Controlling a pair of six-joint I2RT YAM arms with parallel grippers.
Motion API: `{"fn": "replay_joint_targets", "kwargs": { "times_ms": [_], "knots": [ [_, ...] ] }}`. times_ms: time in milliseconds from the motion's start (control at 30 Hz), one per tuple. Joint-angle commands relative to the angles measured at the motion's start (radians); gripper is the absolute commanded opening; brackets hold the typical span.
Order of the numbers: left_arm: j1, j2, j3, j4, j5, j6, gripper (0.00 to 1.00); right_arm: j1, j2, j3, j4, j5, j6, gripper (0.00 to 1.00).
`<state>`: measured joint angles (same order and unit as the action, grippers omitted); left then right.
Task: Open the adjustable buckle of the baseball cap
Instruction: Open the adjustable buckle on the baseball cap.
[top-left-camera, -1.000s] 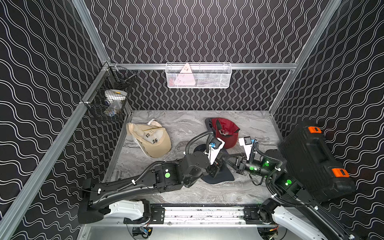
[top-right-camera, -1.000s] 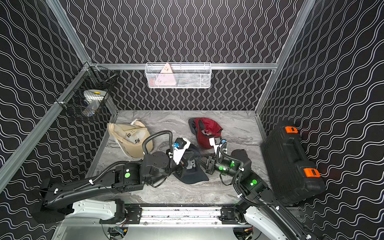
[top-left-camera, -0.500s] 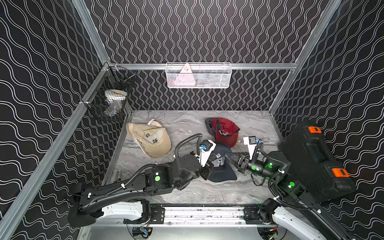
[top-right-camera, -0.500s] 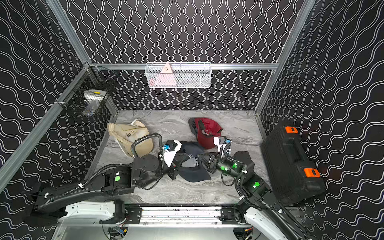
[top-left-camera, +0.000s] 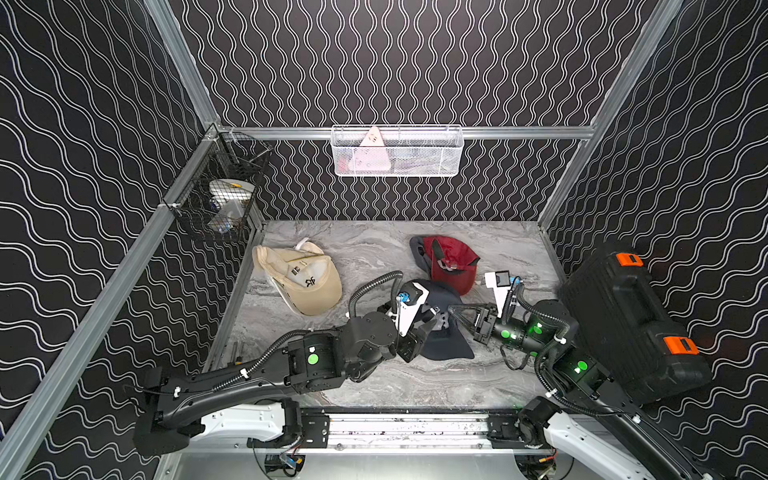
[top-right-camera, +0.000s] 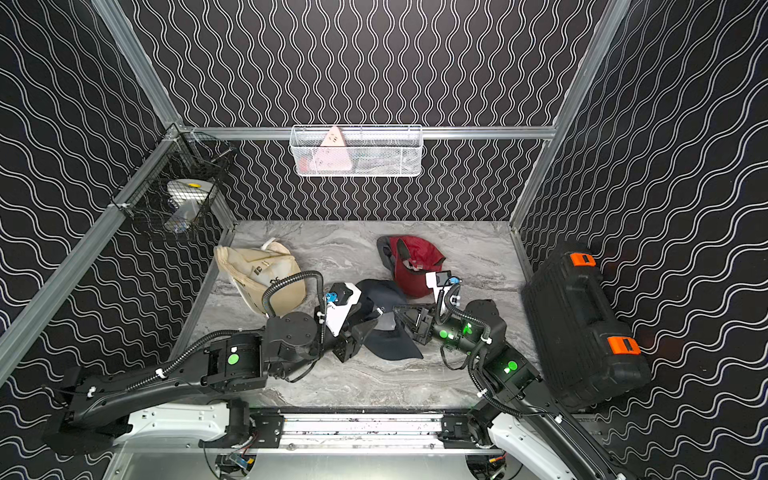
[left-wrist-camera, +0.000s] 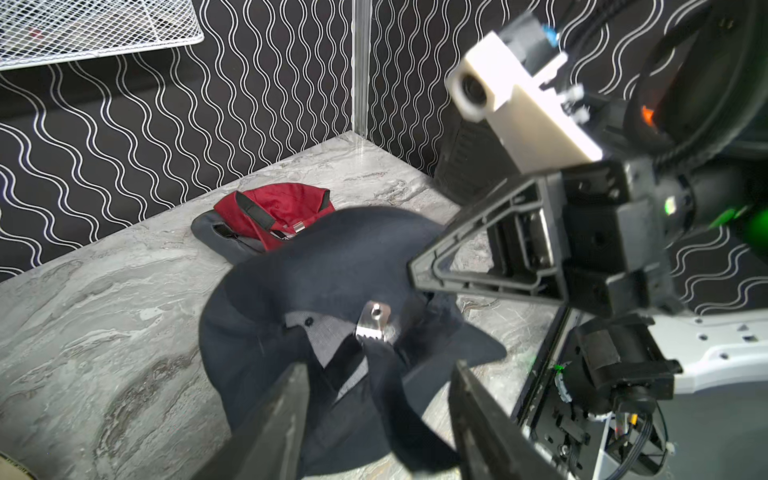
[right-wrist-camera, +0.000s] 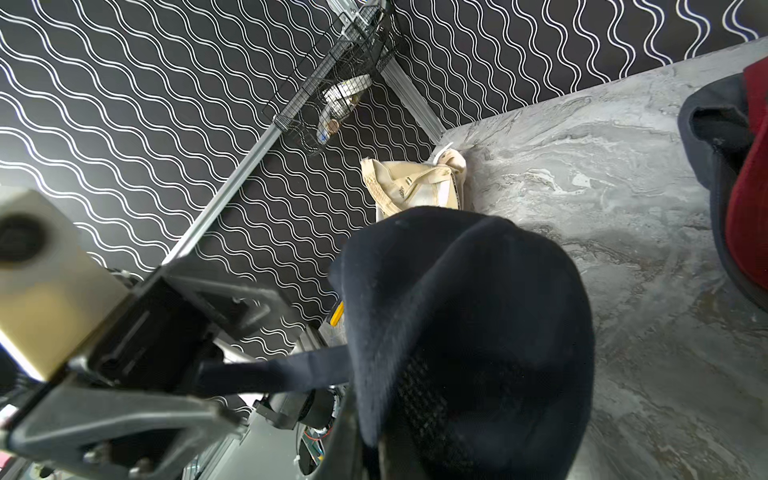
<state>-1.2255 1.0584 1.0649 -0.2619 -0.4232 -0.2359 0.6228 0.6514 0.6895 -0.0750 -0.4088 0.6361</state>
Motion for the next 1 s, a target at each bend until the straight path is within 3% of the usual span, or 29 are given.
{"fn": "replay_joint_targets", "kwargs": {
  "times_ms": [0, 200, 300, 433, 633, 967],
  "knots": [
    [-0.003, -0.034, -0.024, 0.040, -0.001, 0.022, 0.56, 0.001, -0.008, 0.035, -0.011, 0.038, 0.014, 0.00],
    [-0.060, -0.122, -0.116, 0.067, -0.145, 0.098, 0.57, 0.000, -0.037, 0.081, -0.080, 0.181, 0.038, 0.00],
    [-0.098, -0.138, -0.163, 0.110, -0.154, 0.146, 0.58, 0.001, -0.038, 0.101, -0.092, 0.211, 0.047, 0.00],
    [-0.116, -0.092, -0.157, 0.144, -0.140, 0.191, 0.60, 0.001, -0.020, 0.112, -0.059, 0.169, 0.075, 0.00],
    [-0.133, -0.022, -0.159, 0.298, -0.253, 0.329, 0.64, 0.001, -0.006, 0.130, -0.023, 0.076, 0.116, 0.00],
    [-0.134, 0.019, -0.180, 0.514, -0.296, 0.516, 0.67, 0.002, -0.005, 0.104, 0.101, -0.050, 0.202, 0.00]
  ]
}}
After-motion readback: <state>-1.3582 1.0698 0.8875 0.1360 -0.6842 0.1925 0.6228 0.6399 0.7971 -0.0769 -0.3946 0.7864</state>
